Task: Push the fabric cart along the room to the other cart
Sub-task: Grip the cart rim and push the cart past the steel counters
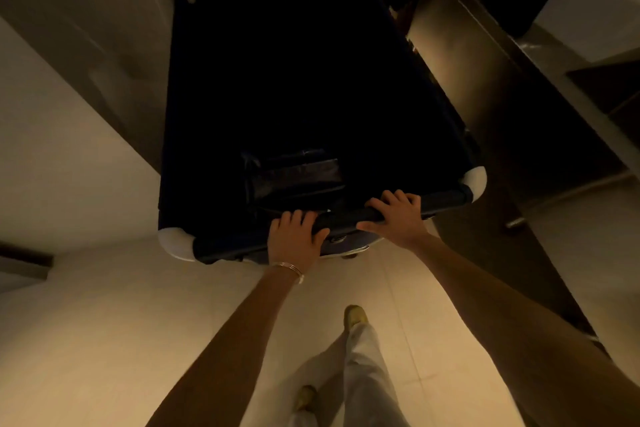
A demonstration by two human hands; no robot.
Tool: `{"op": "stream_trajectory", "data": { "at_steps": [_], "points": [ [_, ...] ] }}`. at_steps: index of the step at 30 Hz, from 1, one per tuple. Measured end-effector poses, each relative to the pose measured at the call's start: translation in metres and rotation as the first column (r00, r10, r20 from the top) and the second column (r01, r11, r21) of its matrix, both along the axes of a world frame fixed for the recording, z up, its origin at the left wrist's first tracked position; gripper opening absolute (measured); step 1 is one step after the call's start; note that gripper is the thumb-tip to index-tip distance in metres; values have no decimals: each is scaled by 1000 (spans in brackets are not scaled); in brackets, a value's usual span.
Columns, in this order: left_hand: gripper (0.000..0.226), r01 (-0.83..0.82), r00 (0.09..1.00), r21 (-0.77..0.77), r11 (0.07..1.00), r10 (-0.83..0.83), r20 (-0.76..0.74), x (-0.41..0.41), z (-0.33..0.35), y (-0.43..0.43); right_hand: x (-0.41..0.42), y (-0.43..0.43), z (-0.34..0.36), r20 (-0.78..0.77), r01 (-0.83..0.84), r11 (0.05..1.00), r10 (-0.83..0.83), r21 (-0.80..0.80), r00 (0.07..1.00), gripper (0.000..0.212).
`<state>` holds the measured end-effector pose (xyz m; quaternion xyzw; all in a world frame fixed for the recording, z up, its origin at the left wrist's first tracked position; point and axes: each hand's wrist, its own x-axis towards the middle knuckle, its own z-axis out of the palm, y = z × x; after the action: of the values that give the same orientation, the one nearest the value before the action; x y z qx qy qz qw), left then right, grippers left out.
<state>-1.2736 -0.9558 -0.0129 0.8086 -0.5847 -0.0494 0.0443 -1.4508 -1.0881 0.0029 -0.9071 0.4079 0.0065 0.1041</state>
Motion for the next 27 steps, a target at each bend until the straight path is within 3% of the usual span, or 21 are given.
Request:
{"op": "stream_trajectory", "data": {
  "at_steps": [2, 4, 8, 14, 27],
  "points": [
    [59, -29, 994, 47, 998, 34, -109, 23, 5, -18, 10, -22, -1, 6, -26, 1000, 26, 8, 1000, 107],
    [74, -97, 989, 44, 994, 101, -104, 34, 8, -32, 21, -46, -3, 18, -44, 999, 44, 5, 999, 106],
    [67, -183, 983, -27, 983, 183, -2, 35, 4, -59, 38, -87, -6, -22, -103, 995, 103, -8, 994, 105],
    [68, -282, 959, -101, 954, 283, 1, 27, -1, -80, 46, -119, -13, 11, -168, 984, 169, -50, 986, 90],
    [56, -349, 937, -69, 935, 350, 13, -50, -1, -41, -18, -91, -18, 36, -245, 963, 250, -114, 967, 84]
  ]
}}
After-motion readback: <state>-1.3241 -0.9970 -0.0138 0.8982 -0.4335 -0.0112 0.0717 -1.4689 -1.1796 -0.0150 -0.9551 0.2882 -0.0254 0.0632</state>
